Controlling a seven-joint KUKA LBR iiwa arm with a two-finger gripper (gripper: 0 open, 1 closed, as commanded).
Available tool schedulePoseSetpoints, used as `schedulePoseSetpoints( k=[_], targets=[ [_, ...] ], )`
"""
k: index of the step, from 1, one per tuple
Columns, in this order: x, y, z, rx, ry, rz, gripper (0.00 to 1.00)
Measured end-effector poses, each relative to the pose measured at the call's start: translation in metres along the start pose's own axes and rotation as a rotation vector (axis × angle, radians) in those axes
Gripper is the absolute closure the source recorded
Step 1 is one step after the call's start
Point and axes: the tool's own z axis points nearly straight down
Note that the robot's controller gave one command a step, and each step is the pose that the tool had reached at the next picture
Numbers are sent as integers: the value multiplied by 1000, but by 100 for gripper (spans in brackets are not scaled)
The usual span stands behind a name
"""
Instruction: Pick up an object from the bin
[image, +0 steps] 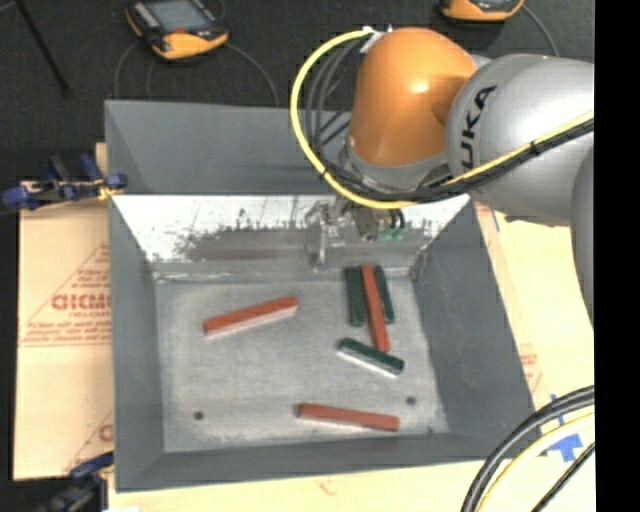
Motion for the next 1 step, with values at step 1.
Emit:
schedulePoseSetpoints(
  k=[1],
  targets=[
    [2,30,93,-3,5,110,0]
  ],
)
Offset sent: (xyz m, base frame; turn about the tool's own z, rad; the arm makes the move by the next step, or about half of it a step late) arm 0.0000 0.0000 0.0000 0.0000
